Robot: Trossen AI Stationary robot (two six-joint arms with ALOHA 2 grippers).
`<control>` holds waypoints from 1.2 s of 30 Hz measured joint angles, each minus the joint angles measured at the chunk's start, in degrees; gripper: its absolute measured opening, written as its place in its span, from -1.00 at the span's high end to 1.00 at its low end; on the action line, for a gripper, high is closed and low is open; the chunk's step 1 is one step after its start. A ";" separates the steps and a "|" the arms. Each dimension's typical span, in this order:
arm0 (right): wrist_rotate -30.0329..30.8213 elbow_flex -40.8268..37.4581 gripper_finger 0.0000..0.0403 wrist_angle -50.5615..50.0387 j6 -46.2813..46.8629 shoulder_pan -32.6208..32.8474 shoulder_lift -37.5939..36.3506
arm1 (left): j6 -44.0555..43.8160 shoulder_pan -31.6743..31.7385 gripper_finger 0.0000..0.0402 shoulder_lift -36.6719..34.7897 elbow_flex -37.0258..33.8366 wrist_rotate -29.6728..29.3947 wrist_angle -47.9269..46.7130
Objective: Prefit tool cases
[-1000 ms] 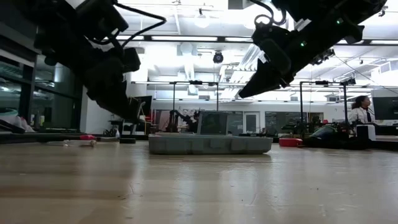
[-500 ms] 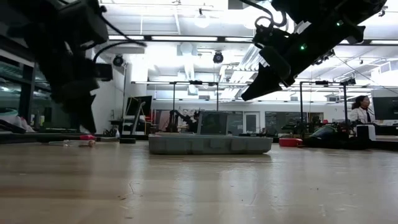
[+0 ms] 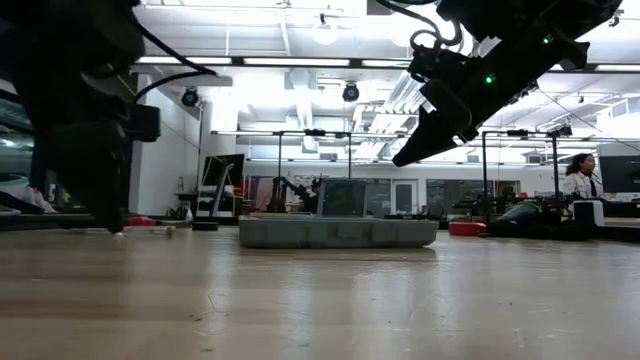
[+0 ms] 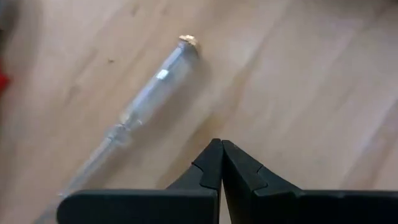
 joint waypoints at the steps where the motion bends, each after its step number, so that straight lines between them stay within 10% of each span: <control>1: 0.00 0.00 1.00 0.00 0.00 0.00 0.00 | -0.51 -0.90 1.00 -0.06 0.00 -0.89 0.23; 11: 0.08 0.00 1.00 0.00 0.03 -0.02 0.00 | -0.85 0.00 1.00 -0.15 0.46 -17.23 1.77; 36: 0.17 -0.02 1.00 -0.35 0.57 -0.02 0.00 | 4.62 6.13 1.00 -0.09 -6.88 -2.24 16.71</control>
